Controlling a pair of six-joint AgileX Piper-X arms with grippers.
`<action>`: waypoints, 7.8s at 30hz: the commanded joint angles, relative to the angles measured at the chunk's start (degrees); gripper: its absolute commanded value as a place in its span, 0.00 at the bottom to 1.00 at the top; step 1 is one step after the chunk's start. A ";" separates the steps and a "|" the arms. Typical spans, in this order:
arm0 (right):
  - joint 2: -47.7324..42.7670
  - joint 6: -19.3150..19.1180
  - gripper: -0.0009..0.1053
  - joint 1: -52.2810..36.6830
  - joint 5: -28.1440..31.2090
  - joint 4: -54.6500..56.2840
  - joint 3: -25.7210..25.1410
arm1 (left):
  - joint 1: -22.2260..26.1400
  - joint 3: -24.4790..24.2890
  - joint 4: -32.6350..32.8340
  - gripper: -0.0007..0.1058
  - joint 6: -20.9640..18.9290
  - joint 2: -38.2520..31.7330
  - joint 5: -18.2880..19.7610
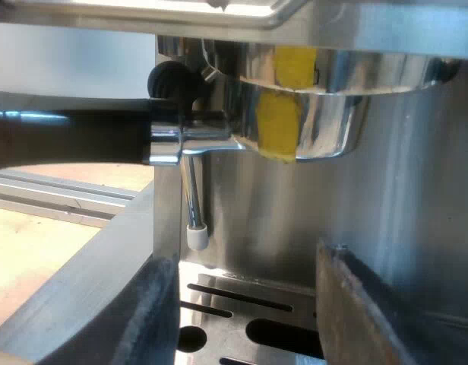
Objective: Put the handle in the coffee machine
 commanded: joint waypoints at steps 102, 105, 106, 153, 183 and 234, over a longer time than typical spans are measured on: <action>15.82 -6.76 0.27 -14.01 -8.60 -17.58 -16.44 | -1.76 -2.30 0.01 0.01 0.98 -1.62 13.61; 15.82 -6.79 0.27 -14.01 -8.49 -17.58 -17.79 | -1.76 -2.30 0.54 0.01 1.65 -1.62 13.42; 15.82 -6.79 0.27 -14.01 -8.49 -17.58 -18.08 | -1.76 -2.30 1.10 0.01 2.16 -1.62 13.42; 15.35 -12.86 0.27 -14.01 -4.61 -25.29 -18.94 | 5.37 -7.41 14.36 0.02 6.79 -3.96 -7.81; 15.35 -13.63 0.27 -12.85 0.13 -24.32 -18.94 | -14.15 -4.63 23.59 0.01 6.28 -3.86 -12.71; -38.28 15.07 0.27 7.50 -9.12 34.68 15.90 | -26.42 2.49 5.00 0.01 -34.68 -10.32 -12.82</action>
